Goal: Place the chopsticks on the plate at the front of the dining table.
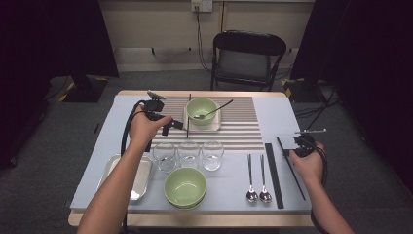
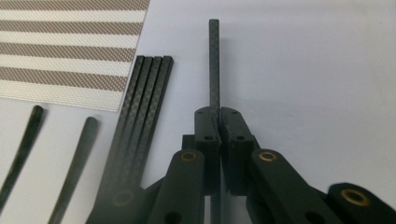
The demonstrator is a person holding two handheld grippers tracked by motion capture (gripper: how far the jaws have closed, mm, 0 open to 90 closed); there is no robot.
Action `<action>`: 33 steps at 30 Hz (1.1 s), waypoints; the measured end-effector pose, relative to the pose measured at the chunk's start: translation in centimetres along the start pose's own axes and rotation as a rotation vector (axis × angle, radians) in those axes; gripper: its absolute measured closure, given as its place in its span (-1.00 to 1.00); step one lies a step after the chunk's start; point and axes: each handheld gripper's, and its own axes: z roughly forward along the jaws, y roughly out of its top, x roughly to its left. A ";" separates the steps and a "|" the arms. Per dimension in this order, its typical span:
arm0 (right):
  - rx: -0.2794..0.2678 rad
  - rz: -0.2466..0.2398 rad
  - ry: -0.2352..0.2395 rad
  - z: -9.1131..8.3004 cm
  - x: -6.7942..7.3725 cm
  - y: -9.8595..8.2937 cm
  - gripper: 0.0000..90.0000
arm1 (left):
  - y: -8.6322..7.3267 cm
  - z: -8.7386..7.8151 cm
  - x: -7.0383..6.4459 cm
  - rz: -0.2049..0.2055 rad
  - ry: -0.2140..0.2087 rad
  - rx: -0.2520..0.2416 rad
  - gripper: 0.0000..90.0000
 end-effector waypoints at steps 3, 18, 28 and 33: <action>-0.005 -0.002 0.004 -0.3 0.1 0.3 0.93 | -0.1 -0.1 0.1 -0.004 -0.003 -0.003 -0.29; -0.081 -0.015 0.078 -2.6 1.1 2.6 0.93 | -0.4 -0.8 0.3 -0.005 -0.005 -0.006 -0.29; -0.132 -0.039 0.101 -4.2 3.5 5.1 0.93 | -0.3 -1.3 0.1 0.010 -0.014 0.001 -0.30; -0.150 -0.058 0.111 -4.8 4.7 6.1 0.93 | -0.1 -1.6 0.0 0.005 -0.012 0.001 -0.30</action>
